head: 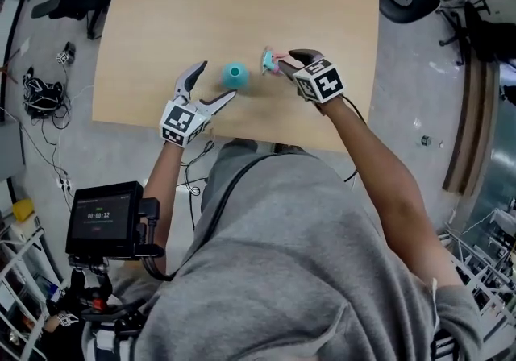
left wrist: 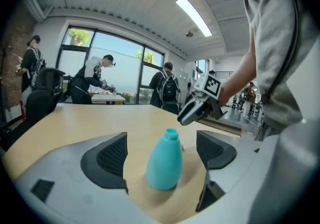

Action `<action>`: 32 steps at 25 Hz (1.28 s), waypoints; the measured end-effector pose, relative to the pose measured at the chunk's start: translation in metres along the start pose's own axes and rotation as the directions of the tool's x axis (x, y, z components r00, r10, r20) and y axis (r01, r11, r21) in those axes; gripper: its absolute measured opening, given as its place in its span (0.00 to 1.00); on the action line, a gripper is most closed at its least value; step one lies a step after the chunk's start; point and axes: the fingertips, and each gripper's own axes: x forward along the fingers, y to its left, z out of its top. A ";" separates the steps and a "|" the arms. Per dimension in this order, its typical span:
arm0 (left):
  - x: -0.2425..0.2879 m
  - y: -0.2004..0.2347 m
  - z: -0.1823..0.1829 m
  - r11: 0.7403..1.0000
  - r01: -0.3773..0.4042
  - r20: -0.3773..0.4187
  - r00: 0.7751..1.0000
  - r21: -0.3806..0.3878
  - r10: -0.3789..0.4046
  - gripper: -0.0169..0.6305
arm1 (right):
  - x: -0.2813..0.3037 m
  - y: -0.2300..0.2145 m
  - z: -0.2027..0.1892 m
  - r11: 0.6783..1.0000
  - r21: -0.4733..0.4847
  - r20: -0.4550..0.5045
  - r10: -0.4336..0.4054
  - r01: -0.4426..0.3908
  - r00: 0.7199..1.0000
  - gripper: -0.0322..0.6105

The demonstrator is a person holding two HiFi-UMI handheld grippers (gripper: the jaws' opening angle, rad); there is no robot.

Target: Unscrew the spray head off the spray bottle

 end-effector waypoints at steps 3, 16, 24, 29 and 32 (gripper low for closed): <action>-0.032 -0.009 0.056 0.996 -0.089 0.104 0.991 -0.009 0.089 0.65 | -0.054 -0.003 0.024 0.999 0.044 0.176 -0.020 0.012 0.984 0.29; -0.125 -0.254 0.226 0.963 -0.268 0.332 0.910 0.010 0.250 0.03 | -0.381 0.096 -0.015 0.993 -0.113 0.687 0.106 -0.039 0.719 0.06; -0.159 -0.321 0.242 0.938 -0.346 0.309 0.894 0.015 0.325 0.03 | -0.450 0.142 -0.030 0.959 -0.272 0.699 0.251 -0.077 0.670 0.06; -0.200 -0.329 0.221 0.922 -0.386 0.319 0.875 0.010 0.363 0.03 | -0.449 0.179 -0.039 0.948 -0.313 0.696 0.268 -0.055 0.666 0.06; -0.203 -0.329 0.218 0.916 -0.400 0.317 0.869 -0.002 0.380 0.03 | -0.449 0.178 -0.037 0.946 -0.319 0.692 0.272 -0.055 0.669 0.06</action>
